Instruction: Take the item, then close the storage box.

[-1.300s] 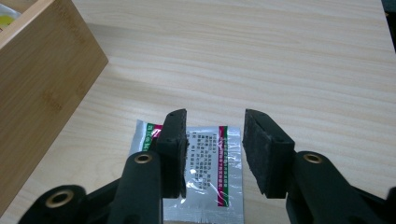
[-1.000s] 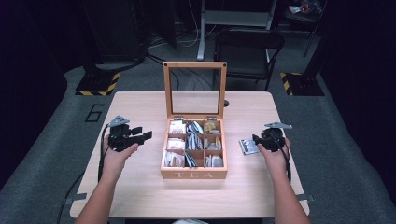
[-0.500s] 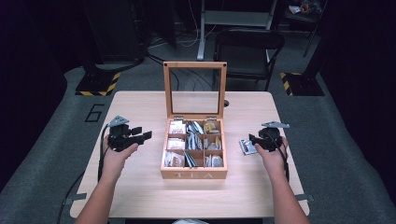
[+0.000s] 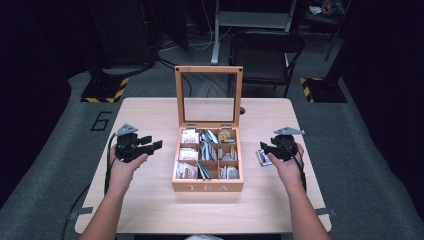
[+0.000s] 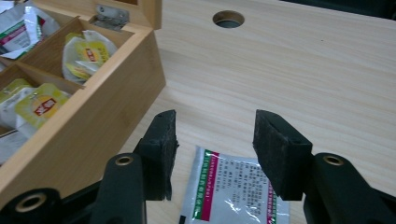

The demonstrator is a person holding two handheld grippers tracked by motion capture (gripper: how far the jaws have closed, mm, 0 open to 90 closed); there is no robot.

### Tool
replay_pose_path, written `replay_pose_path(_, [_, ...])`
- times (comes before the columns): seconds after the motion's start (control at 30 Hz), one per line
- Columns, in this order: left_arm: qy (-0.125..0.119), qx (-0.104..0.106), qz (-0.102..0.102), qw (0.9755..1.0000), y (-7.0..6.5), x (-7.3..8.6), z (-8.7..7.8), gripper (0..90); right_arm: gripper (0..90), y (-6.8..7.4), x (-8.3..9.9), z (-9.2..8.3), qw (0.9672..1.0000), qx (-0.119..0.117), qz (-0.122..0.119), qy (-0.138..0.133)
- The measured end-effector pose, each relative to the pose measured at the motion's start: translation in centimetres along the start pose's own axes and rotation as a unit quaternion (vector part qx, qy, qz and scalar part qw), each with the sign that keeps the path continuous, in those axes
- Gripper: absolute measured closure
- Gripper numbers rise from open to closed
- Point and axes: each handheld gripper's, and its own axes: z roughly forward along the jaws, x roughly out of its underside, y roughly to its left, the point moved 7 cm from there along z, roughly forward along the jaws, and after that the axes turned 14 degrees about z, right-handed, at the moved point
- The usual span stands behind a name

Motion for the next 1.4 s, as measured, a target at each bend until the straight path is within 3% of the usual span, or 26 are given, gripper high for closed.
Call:
replay_pose_path(0.37, [0.000,-0.001,-0.004,1.0000,0.1,0.1,-0.1,43.2,45.1,3.1,-1.0,0.1,0.9992,-0.028,-0.027,-0.002])
replay_pose_path(0.63, [-0.002,-0.004,-0.004,1.0000,0.1,0.1,0.0,43.1,46.5,4.1,-1.7,0.6,0.9984,-0.040,-0.041,0.001])
replay_pose_path(0.7, [0.003,-0.001,-0.004,1.0000,0.2,0.1,0.0,43.1,46.6,4.3,-2.0,0.6,0.9983,-0.049,-0.032,0.002])
replay_pose_path(1.0, [0.003,-0.001,-0.005,1.0000,0.2,0.2,0.1,43.1,47.3,5.1,-4.1,0.8,0.9975,-0.056,-0.043,0.005])
replay_pose_path(1.17, [0.003,-0.002,-0.006,1.0000,0.4,0.2,0.1,43.2,48.7,6.3,-5.1,0.6,0.9968,-0.069,-0.036,0.013])
replay_pose_path(1.4, [0.007,0.000,-0.008,0.9999,0.3,0.3,0.1,43.1,48.5,7.8,-7.1,0.9,0.9957,-0.064,-0.067,0.007])
